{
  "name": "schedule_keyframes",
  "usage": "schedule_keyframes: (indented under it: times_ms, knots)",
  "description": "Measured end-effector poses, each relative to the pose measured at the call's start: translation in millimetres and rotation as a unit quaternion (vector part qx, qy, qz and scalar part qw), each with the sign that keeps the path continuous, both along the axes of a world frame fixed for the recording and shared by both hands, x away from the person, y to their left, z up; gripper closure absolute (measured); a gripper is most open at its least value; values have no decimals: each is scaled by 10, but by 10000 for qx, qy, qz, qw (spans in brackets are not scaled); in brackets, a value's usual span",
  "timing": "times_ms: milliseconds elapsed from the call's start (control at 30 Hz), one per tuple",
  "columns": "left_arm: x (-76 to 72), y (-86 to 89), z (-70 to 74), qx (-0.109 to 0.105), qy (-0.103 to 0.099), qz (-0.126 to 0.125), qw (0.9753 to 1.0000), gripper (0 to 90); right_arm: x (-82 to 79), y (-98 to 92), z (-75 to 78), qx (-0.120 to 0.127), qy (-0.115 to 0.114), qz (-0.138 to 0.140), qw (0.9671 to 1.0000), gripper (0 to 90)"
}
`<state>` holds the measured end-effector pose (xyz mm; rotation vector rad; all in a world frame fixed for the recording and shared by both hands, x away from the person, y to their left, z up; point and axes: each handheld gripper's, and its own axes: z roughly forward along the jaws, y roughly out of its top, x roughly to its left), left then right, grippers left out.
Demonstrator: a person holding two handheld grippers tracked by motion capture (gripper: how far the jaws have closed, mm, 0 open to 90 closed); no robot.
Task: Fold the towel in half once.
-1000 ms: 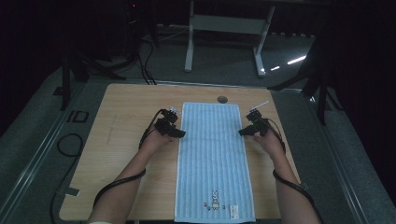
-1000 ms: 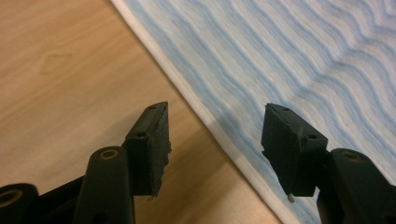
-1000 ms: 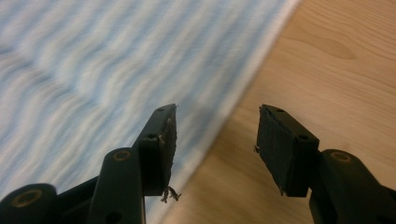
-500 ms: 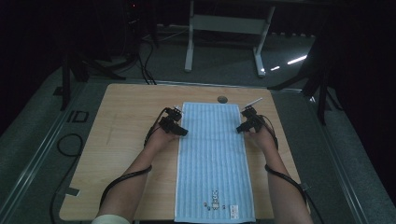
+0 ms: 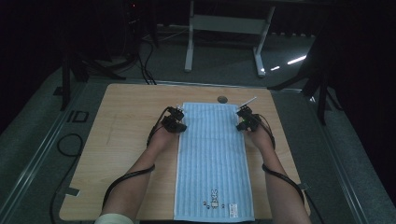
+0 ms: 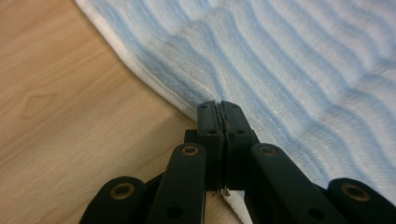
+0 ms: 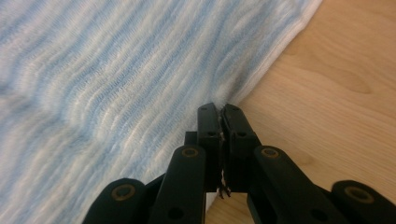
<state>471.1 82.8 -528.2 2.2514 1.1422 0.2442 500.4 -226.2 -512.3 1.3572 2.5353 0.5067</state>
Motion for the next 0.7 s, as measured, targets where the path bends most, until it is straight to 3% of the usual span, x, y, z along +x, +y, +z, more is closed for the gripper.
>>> schedule_keyframes:
  times_ms: [100, 267, 400, 700]
  knots:
    - [-14, 20, 65, -32, -70, 1, 10000, 872, -36, -45, 93, 243, -15, -49, 9997, 869]
    - [-129, 81, 233, -200, -175, -119, 9996, 871, -183, -67, 204, 314, -178, 67, 9993, 869]
    - [-277, 134, 324, -298, -298, -188, 9989, 870, -253, -83, 231, 358, -210, 142, 9990, 869]
    - [-682, 169, 432, -265, -371, -504, 9977, 869, -679, -155, 398, 555, -438, 481, 9963, 868]
